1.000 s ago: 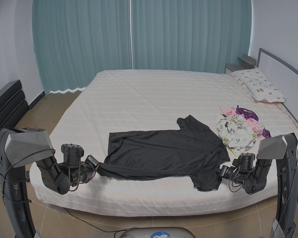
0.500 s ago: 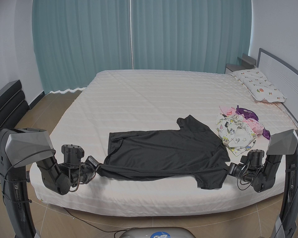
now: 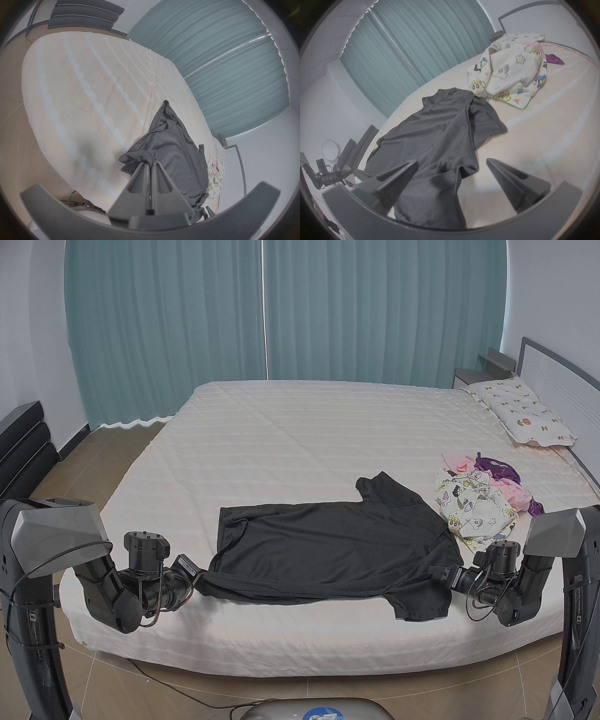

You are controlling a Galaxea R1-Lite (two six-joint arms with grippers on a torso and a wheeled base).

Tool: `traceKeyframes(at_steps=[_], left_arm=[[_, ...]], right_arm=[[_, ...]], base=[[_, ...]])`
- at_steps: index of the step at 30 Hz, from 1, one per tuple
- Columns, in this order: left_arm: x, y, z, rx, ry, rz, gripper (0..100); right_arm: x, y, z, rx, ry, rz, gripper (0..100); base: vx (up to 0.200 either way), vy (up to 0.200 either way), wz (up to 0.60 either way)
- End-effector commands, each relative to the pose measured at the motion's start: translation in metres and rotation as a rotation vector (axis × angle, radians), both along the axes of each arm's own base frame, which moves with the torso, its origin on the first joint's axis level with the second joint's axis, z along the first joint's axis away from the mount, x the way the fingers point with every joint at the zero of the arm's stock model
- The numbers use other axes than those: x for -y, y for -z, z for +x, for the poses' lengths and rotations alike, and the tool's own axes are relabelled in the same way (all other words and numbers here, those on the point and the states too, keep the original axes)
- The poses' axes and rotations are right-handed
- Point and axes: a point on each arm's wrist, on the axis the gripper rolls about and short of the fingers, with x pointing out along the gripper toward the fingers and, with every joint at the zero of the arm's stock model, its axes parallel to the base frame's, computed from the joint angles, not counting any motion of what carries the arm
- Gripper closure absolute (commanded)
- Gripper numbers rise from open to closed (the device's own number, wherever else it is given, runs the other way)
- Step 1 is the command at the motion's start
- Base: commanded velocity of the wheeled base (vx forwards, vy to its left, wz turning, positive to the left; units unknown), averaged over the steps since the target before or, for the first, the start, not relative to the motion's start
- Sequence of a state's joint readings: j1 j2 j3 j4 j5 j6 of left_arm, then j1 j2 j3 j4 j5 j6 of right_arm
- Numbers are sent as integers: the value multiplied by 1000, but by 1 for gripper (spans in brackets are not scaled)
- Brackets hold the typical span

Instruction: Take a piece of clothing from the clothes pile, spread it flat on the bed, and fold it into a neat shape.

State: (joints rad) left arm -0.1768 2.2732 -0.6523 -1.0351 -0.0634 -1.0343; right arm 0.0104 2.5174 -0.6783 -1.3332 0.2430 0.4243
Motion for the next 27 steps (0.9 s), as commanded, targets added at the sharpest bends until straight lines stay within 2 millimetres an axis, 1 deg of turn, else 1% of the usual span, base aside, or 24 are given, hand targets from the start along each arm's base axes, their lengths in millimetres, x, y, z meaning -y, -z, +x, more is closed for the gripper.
traceKeyframes(at_steps=[1,2,3,6,10,14,18,20,27], left_arm=[[0,0,0,0,1,0,100],[0,0,0,0,1,0,100],[0,0,0,0,1,0,100],[0,0,0,0,1,0,100],[0,1,0,-2,1,0,100],[0,1,0,-2,0,-1,100],[0,1,0,-4,0,-1,100],[0,1,0,-2,0,-1,100],[0,1,0,-2,1,-2,100]], right_arm=[[3,3,-12,-20,9,4,0],[7,1,-22,-40,10,6,0],[7,1,-23,-43,10,7,0],[5,1,-44,-87,-22,22,0],[0,3,-55,-80,-51,32,0],[-7,6,-59,-82,-74,36,0],[-14,7,-60,-89,-90,34,0],[-17,10,-59,-97,-100,31,0],[-21,17,-56,-104,-106,26,0]], base=[[0,0,0],[0,0,0],[0,0,0],[0,0,0],[0,0,0],[0,0,0],[0,0,0],[0,0,0],[0,0,0]])
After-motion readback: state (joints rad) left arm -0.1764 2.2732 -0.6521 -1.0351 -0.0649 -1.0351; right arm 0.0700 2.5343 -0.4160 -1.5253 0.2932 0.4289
